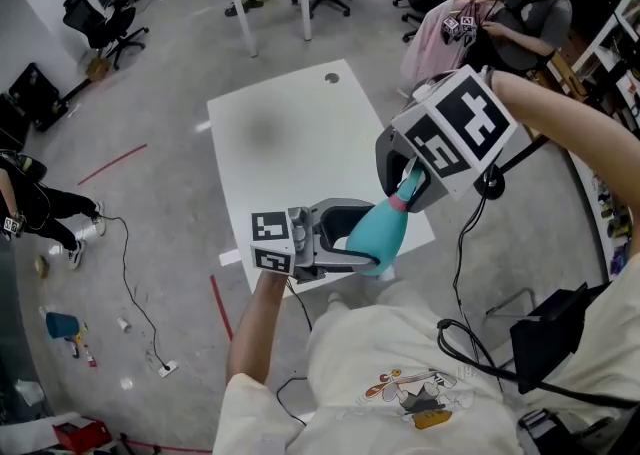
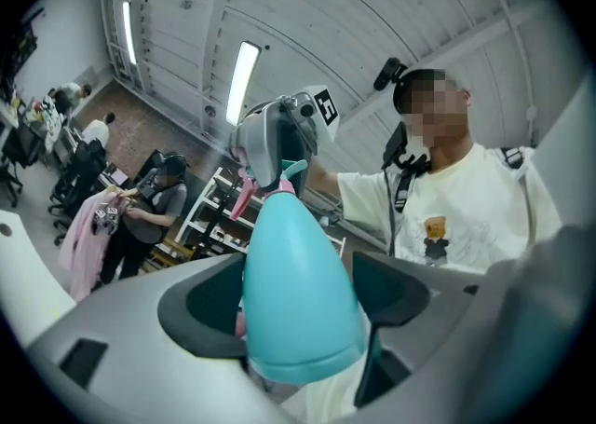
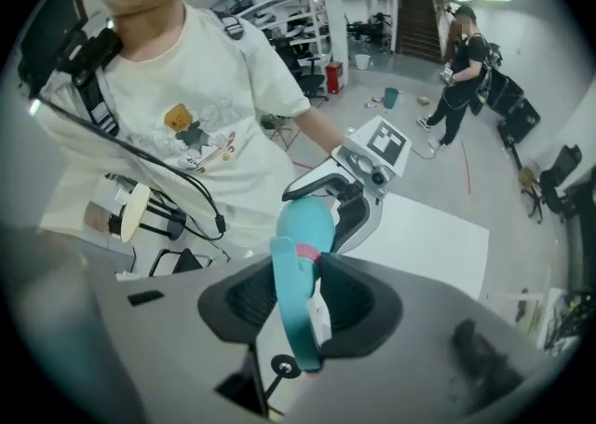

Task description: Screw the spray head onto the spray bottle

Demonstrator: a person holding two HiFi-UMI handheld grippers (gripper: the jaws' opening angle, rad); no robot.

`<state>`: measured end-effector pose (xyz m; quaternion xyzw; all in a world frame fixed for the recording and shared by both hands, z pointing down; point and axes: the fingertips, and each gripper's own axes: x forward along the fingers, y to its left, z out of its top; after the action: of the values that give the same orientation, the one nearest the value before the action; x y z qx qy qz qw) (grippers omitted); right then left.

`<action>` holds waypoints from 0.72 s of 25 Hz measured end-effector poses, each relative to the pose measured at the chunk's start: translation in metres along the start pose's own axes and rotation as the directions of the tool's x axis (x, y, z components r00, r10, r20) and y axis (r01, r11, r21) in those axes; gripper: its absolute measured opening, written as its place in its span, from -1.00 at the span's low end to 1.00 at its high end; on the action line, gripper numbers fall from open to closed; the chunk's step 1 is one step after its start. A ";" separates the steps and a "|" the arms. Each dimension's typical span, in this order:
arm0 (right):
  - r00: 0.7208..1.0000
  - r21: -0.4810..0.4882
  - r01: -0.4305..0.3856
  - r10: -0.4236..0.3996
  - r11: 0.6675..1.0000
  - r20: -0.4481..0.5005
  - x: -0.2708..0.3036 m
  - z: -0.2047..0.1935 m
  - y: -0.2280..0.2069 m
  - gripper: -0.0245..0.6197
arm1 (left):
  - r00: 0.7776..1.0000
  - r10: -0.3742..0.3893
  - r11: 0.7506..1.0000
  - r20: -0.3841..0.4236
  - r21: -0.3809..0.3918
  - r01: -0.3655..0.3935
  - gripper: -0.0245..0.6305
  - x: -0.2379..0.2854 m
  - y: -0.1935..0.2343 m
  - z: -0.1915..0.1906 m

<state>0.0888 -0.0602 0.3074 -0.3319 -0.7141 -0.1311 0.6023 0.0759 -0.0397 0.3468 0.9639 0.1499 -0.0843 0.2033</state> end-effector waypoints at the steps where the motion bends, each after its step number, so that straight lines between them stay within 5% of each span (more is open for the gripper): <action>1: 1.000 0.036 0.004 -0.004 0.999 -0.004 0.003 -0.003 -0.001 -0.52 | 0.999 0.047 0.999 -0.020 0.025 -0.047 0.22 0.000 0.004 -0.002; 4: 0.999 0.113 0.033 -0.029 0.993 -0.031 0.010 -0.016 -0.008 -0.52 | 0.971 0.227 0.966 -0.071 0.140 -0.215 0.22 0.000 0.019 -0.006; 10: 0.994 0.221 0.098 -0.085 0.970 -0.069 0.011 -0.034 -0.029 -0.52 | 0.846 0.526 0.812 -0.084 0.344 -0.470 0.22 -0.006 0.047 -0.007; 13: 0.991 0.257 0.129 -0.117 0.958 -0.064 0.010 -0.036 -0.039 -0.52 | 0.797 0.600 0.746 -0.062 0.403 -0.530 0.22 -0.011 0.052 -0.002; 18: 0.991 0.283 0.136 -0.124 0.949 -0.058 0.016 -0.036 -0.043 -0.52 | 0.756 0.652 0.693 -0.065 0.456 -0.559 0.22 -0.016 0.055 -0.007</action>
<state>0.0885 -0.1086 0.3408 -0.1909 -0.7339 -0.0721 0.6479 0.0795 -0.0882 0.3769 0.9819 -0.1775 0.0664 -0.0049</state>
